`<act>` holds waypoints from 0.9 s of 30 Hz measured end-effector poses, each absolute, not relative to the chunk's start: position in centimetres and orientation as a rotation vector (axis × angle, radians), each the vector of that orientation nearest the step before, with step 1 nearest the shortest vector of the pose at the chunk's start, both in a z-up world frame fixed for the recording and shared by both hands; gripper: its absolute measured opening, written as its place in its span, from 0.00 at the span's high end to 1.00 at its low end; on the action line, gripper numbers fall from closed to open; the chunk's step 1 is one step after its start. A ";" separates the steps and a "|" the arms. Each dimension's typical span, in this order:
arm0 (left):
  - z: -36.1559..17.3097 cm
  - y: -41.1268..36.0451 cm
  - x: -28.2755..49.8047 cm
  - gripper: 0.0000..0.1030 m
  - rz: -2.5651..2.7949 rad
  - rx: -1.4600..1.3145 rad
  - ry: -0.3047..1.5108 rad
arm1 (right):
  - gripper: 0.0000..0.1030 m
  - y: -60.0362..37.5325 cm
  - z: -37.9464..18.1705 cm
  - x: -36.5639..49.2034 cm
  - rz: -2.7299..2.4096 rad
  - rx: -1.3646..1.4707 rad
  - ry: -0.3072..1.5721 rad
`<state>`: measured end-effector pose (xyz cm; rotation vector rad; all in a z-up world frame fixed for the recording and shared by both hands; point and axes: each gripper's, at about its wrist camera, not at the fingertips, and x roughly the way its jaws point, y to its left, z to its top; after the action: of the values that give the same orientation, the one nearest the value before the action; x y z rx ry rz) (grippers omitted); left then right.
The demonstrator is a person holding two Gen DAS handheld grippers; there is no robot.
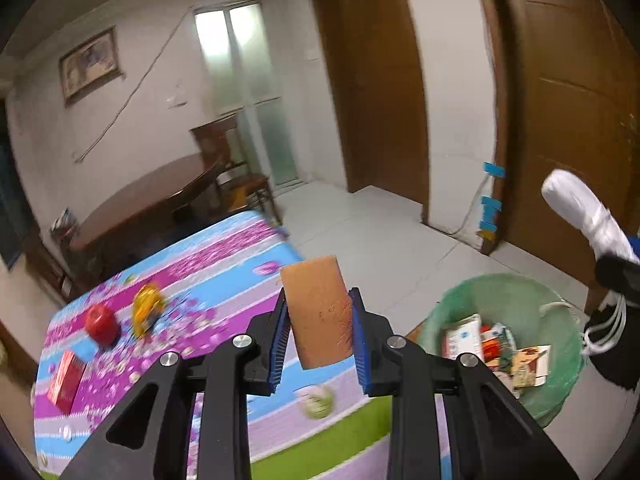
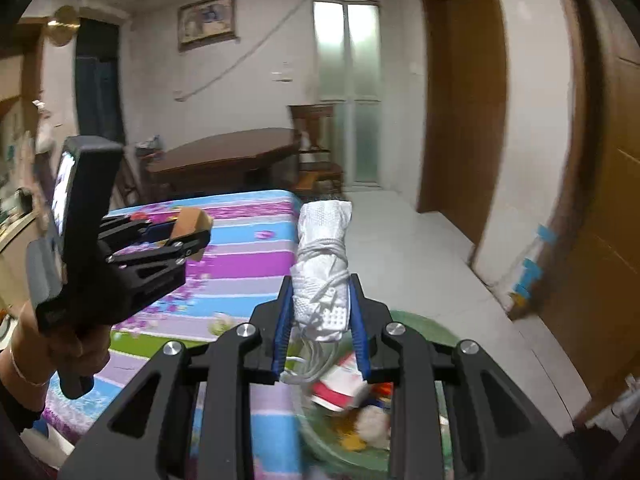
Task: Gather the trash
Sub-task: 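Carry the pink sponge and white rolled cloth over the green bin, then open both grippers to drop the sponge and cloth into the bin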
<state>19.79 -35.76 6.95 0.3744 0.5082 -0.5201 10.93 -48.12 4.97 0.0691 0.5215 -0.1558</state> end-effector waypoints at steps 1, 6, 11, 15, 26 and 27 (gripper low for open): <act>6.9 -36.7 19.4 0.71 -0.529 0.385 0.503 | 0.76 -49.1 5.0 10.6 -0.183 0.078 0.525; 6.1 -41.0 17.9 0.71 -0.585 0.424 0.491 | 0.76 -52.5 4.2 9.6 -0.274 0.108 0.576; 4.9 -44.9 16.8 0.71 -0.643 0.476 0.487 | 0.76 -54.8 2.7 8.9 -0.319 0.138 0.627; 3.4 -47.6 16.1 0.71 -0.682 0.520 0.488 | 0.75 -55.7 1.6 8.4 -0.337 0.167 0.664; -1.4 -51.1 17.2 0.71 -0.747 0.594 0.558 | 0.75 -58.4 -1.0 9.3 -0.323 0.266 0.741; -1.9 -51.3 17.4 0.71 -0.757 0.596 0.567 | 0.74 -58.5 -1.7 9.6 -0.321 0.279 0.749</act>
<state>17.37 -51.29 -1.86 0.5963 0.5666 -0.7571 9.63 -58.53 -1.68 0.2795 0.7492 -0.3209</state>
